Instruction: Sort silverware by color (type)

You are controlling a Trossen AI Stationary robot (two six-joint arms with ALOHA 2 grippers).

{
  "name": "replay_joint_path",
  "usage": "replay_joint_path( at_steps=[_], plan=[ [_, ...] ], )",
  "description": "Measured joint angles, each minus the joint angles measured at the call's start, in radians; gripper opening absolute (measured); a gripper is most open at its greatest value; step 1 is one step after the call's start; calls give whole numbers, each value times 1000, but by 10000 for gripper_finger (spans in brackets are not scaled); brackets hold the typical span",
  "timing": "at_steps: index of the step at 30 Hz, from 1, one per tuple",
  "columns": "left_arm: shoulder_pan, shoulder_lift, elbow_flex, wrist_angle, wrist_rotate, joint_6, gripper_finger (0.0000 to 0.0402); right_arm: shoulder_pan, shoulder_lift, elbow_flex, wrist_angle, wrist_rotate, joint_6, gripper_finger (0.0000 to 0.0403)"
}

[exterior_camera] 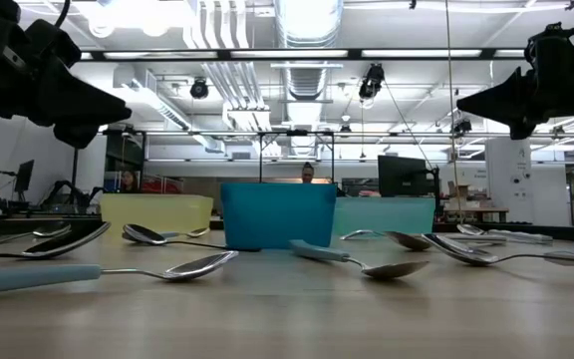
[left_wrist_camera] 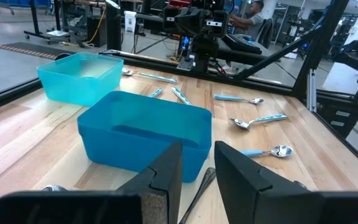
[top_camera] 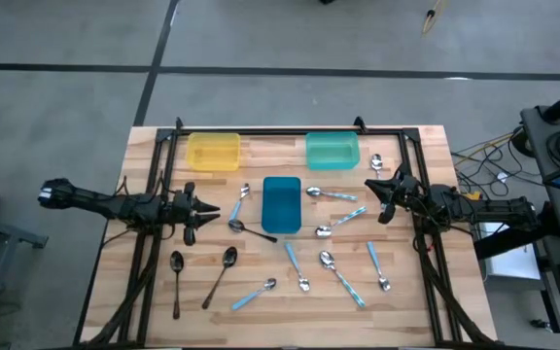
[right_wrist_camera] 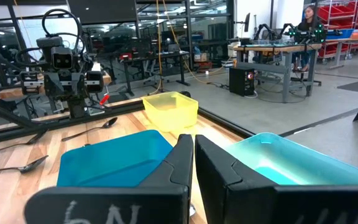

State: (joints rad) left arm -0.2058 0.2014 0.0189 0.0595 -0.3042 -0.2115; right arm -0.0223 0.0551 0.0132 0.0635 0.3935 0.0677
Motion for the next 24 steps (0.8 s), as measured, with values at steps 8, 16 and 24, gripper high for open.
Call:
replay_joint_path(
  at_steps=[8, 16, 24],
  plan=[
    [0, 0, 0, 23, 0, 54, 76, 0, 0, 0, 0, 0, 0, 9],
    [0, 0, 0, 262, 0, 38, 76, 0, 0, 0, 18, 13, 154, 9],
    [1, 0, 0, 492, -15, -62, 76, -2, 15, 0, 165, -111, 192, 9]
  ],
)
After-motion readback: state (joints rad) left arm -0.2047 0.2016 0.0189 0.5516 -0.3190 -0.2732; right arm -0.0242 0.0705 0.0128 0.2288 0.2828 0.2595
